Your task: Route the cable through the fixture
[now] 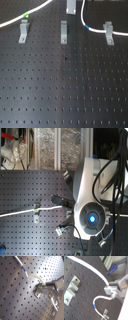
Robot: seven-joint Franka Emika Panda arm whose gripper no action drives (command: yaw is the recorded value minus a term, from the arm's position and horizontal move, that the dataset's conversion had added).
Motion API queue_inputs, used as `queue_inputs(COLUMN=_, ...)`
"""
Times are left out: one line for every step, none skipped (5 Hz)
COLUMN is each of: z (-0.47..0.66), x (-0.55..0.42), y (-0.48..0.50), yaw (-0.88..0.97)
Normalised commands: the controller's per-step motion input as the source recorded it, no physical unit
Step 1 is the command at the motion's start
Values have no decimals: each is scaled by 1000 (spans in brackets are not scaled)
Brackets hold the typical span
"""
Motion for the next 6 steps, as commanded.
queue_inputs(z=1, x=3, y=19, yaw=0)
queue_inputs(z=31, x=43, y=285, yaw=0)
queue_inputs(z=249, x=1, y=605, yaw=3)
queue_inputs(z=284, x=74, y=508, yaw=3)
queue_inputs(z=305, x=58, y=417, yaw=0)
queue_inputs(z=-1, x=10, y=68, yaw=0)
